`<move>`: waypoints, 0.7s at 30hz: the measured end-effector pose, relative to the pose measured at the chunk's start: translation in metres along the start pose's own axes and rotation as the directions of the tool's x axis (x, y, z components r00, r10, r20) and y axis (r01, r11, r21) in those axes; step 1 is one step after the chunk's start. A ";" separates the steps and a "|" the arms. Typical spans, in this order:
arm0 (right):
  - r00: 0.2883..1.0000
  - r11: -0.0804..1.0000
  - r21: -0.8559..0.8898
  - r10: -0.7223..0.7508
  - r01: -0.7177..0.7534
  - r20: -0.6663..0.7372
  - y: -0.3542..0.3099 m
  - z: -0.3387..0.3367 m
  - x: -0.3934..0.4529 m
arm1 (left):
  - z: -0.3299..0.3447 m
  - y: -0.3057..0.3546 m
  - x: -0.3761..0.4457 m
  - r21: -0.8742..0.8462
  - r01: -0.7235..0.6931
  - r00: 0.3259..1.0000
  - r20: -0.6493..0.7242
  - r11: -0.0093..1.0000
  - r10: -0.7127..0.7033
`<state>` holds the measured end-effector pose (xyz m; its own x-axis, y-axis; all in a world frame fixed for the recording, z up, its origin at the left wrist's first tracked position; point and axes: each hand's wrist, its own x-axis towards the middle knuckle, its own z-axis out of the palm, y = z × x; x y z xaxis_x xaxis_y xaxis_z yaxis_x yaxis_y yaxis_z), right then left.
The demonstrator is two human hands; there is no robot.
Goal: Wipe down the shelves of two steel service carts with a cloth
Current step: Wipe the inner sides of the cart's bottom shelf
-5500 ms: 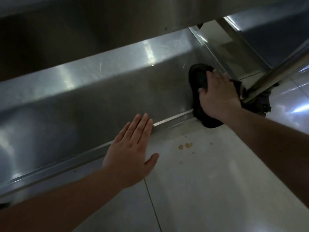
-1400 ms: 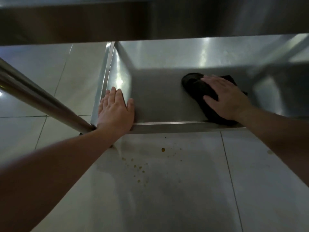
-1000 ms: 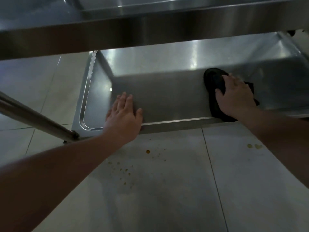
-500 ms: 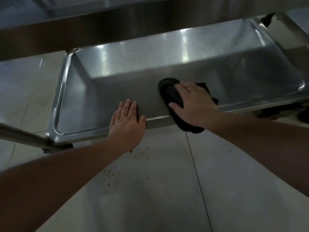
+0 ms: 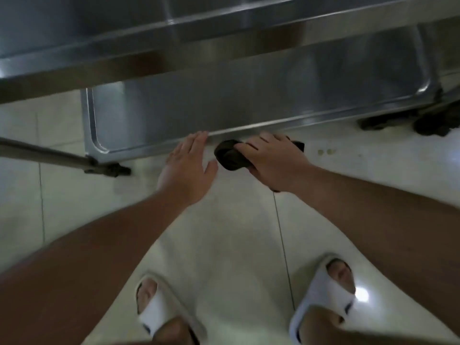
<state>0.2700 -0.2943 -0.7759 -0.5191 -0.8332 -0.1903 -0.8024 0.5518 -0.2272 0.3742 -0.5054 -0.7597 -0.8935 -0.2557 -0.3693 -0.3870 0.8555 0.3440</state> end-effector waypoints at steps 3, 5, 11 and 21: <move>0.964 0.977 0.127 0.140 -0.171 0.226 -0.027 -0.001 -0.062 | -0.003 0.016 -0.057 0.086 -0.009 0.980 0.197 0.996 -0.009; 0.911 0.939 0.173 0.224 -0.297 0.346 -0.047 -0.008 -0.107 | -0.009 0.028 -0.098 0.165 0.000 0.945 0.322 0.986 -0.053; 0.834 0.857 0.223 0.338 -0.464 0.437 -0.098 -0.109 -0.207 | -0.080 0.089 -0.205 0.277 -0.006 0.868 0.478 0.961 -0.133; 0.881 0.896 0.202 0.306 -0.394 0.362 -0.116 -0.382 -0.275 | -0.277 0.240 -0.326 0.152 0.201 0.902 0.357 0.968 -0.243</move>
<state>0.3938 -0.1424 -0.3321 -0.5958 -0.5524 -0.5830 -0.4552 0.8303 -0.3216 0.5097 -0.3414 -0.3175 -0.6301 -0.2777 -0.7252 -0.5191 0.8452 0.1273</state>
